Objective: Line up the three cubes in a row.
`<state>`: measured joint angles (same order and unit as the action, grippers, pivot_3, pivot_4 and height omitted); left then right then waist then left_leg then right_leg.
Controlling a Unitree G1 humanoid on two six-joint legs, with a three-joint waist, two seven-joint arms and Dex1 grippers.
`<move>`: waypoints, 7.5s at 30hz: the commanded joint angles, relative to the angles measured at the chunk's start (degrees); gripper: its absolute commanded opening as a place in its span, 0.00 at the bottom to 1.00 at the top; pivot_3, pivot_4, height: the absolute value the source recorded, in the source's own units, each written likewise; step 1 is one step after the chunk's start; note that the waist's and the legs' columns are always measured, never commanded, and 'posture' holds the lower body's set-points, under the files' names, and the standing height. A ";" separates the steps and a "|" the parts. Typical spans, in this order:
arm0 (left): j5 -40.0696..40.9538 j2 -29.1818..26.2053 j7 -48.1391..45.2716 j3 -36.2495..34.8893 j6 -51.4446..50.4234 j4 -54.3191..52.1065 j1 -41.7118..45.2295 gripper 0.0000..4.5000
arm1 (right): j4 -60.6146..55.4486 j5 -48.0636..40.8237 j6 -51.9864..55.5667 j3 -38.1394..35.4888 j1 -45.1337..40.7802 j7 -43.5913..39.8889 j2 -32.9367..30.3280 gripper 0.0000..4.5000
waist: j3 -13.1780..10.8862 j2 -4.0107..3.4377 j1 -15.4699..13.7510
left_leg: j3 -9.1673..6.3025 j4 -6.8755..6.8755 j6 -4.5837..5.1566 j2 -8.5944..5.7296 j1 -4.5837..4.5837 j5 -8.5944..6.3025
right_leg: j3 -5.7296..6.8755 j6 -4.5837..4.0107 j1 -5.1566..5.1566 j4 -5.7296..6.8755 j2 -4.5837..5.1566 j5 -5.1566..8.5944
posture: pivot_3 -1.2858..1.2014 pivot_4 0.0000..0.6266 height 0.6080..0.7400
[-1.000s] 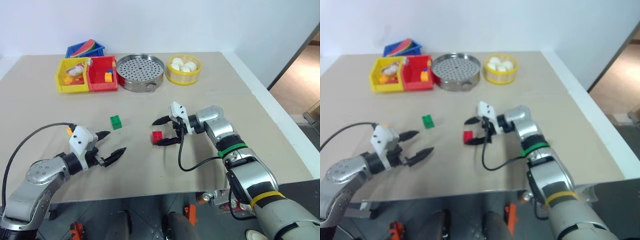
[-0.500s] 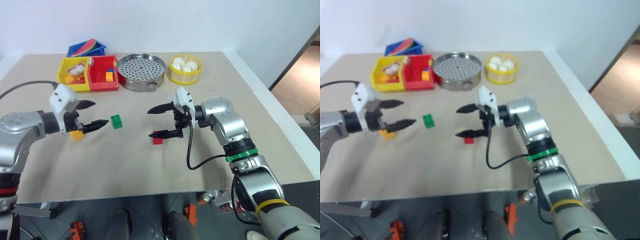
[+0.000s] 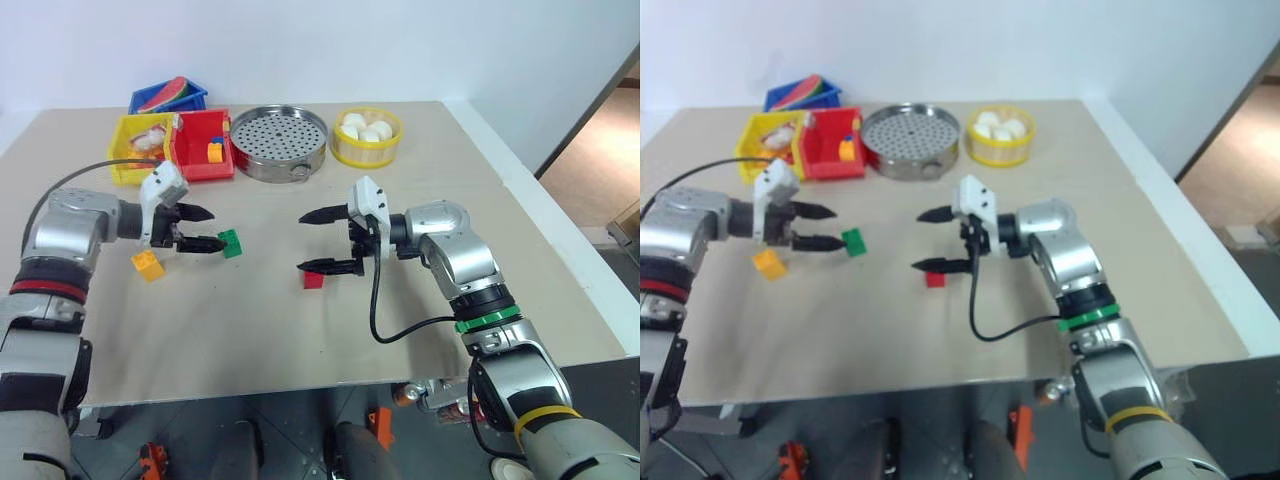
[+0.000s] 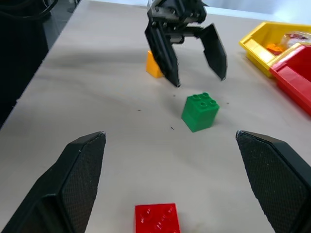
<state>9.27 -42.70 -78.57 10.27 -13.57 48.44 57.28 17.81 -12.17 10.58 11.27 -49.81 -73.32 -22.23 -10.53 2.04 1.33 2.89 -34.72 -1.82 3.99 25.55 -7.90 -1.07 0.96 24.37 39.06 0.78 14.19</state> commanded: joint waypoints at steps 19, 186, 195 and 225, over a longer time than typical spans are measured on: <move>-11.91 7.36 2.81 -0.71 14.41 18.81 9.20 0.36 | -5.61 -1.13 0.31 -1.23 2.16 3.32 -3.52 1.00 | 0.00 0.01 0.02 | -0.02 -0.12 0.00 -0.01 0.09 0.00 | 0.02 0.05 0.00 0.03 0.02 -0.02 | 0.52 0.24 1.00; -1.84 27.30 74.09 -27.39 -25.10 -62.75 -43.44 0.29 | -7.78 -8.43 7.32 -4.64 3.65 -0.05 -6.64 1.00 | 0.03 0.06 -0.08 | 0.00 -0.66 0.12 0.18 0.12 -0.04 | -0.08 0.06 -0.15 -0.01 -0.08 -0.43 | 0.52 0.24 1.00; 8.02 6.76 33.93 -18.37 -11.22 -61.46 -47.57 0.29 | -6.32 -8.00 6.96 -4.55 2.12 -0.34 -6.49 1.00 | 0.01 0.04 -0.03 | 0.08 -0.52 0.06 0.23 0.12 -0.08 | -0.05 -0.34 -0.02 -0.03 -0.02 -0.21 | 0.52 0.24 1.00; 3.25 -4.18 -6.53 -7.66 18.20 -22.51 -25.56 0.29 | -9.97 -7.87 8.91 -5.31 4.07 0.12 -9.66 1.00 | -0.01 -0.01 -0.10 | 0.11 -0.52 0.05 0.70 0.78 -0.11 | -0.02 -0.37 0.76 0.08 -0.63 -0.27 | 0.52 0.24 1.00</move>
<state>12.11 -44.78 -83.98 3.65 4.05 26.57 30.92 10.35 -18.95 19.33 7.36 -45.39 -73.29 -31.09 -10.54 2.03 1.23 3.01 -35.28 -1.77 4.70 26.33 -8.01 -1.08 0.59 25.13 39.14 0.15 13.90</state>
